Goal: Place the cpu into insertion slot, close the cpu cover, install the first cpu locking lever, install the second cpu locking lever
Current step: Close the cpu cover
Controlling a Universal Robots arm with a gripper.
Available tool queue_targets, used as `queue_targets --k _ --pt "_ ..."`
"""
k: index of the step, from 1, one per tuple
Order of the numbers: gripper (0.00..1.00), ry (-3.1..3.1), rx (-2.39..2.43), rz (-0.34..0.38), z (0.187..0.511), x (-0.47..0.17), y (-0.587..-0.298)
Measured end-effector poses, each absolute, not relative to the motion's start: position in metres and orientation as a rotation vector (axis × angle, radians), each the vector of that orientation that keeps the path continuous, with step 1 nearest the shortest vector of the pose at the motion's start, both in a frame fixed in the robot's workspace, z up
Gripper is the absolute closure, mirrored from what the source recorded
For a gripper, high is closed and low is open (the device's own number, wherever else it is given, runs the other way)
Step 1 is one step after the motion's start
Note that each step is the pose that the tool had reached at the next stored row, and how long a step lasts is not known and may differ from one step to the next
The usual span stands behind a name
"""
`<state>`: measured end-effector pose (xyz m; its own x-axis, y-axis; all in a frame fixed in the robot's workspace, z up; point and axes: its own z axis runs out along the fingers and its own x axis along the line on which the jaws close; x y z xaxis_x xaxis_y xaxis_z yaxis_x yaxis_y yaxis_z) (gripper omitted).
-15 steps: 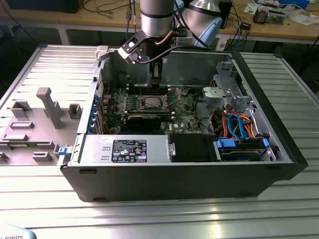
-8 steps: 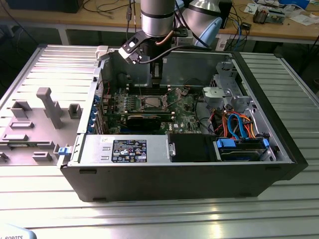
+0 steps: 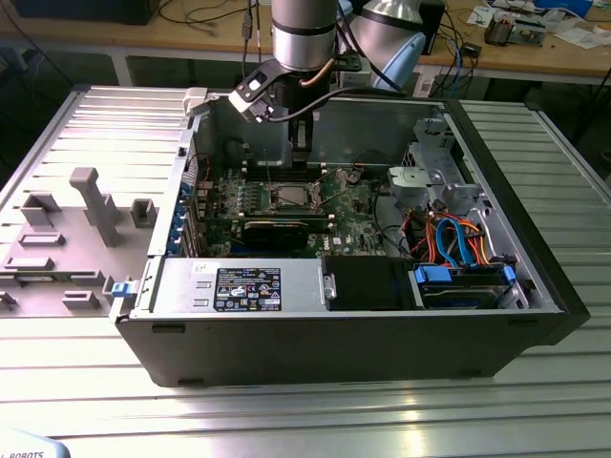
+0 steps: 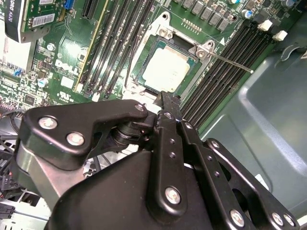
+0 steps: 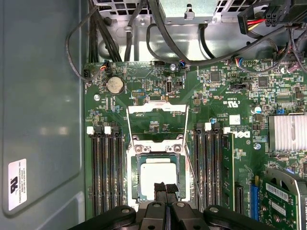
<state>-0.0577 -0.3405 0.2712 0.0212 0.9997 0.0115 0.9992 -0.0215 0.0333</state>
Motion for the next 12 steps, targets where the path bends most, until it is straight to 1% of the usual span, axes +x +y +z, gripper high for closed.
queue_targets --k 12 --pt "0.89 2.217 2.205 0.049 0.271 -0.044 -0.34"
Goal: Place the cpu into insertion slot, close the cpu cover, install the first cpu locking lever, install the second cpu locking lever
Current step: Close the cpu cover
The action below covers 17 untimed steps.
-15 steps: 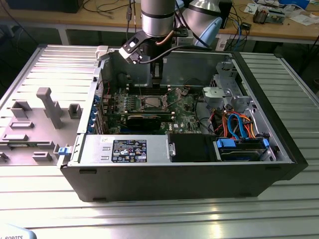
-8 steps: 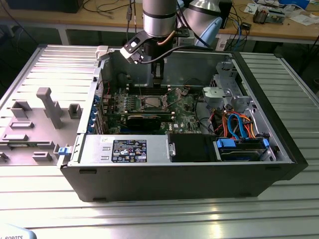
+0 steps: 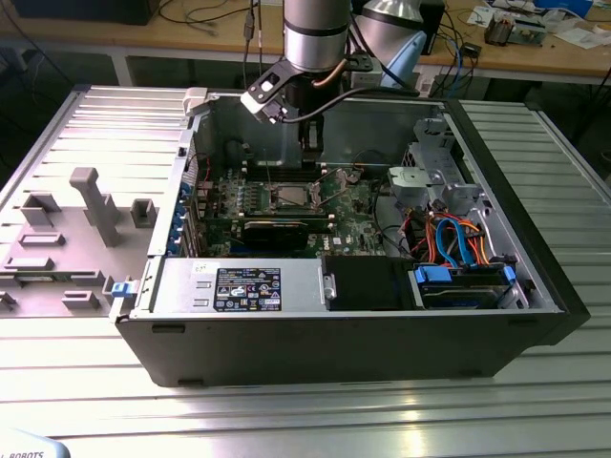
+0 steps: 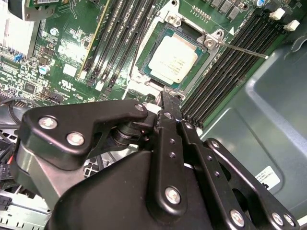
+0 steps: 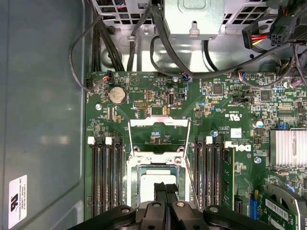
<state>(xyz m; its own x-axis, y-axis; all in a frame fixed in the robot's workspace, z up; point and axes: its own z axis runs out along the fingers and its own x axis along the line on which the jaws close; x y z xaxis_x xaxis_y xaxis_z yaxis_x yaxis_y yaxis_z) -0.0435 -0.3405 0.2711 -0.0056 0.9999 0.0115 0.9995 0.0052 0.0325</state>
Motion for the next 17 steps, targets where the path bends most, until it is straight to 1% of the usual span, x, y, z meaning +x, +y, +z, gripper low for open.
queue_targets --k 17 --pt "0.89 2.217 2.204 0.048 0.271 -0.033 -0.34"
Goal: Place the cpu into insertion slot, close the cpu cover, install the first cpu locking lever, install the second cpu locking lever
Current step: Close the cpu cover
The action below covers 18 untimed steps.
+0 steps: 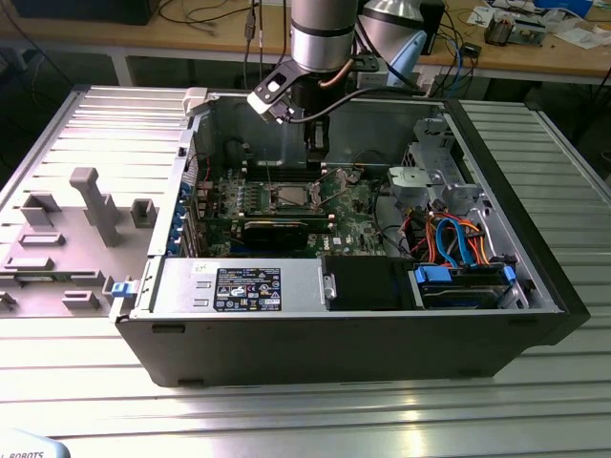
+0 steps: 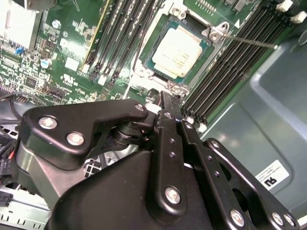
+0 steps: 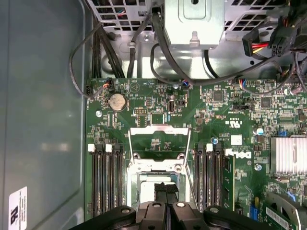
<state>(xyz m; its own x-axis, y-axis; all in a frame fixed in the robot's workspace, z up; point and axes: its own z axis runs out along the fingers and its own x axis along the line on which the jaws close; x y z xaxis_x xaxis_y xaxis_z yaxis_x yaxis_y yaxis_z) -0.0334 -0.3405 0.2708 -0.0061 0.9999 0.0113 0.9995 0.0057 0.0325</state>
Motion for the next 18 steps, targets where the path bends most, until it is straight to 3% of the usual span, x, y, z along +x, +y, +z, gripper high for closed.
queue_targets --k 18 --pt "0.89 2.217 2.204 0.048 0.2706 -0.0247 -0.3405"
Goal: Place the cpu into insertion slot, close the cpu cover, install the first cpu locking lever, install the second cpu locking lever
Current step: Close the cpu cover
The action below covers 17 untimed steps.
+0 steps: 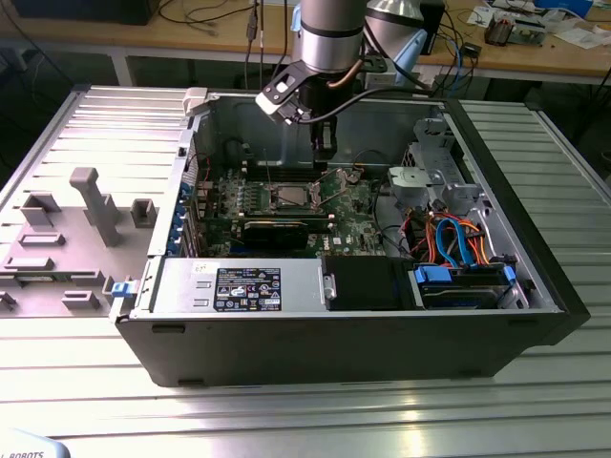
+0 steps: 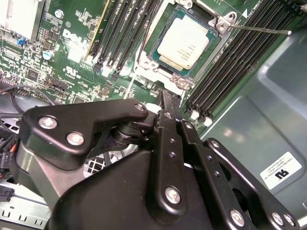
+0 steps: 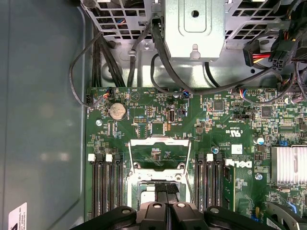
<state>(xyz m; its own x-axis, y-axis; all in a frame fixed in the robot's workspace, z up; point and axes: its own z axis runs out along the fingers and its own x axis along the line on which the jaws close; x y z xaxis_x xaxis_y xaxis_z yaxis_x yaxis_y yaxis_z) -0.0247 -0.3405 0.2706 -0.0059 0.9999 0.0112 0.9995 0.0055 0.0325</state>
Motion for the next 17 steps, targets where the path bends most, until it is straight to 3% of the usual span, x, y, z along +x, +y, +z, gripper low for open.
queue_targets --k 17 --pt "0.89 2.217 2.204 0.048 0.2706 -0.0225 -0.3405"
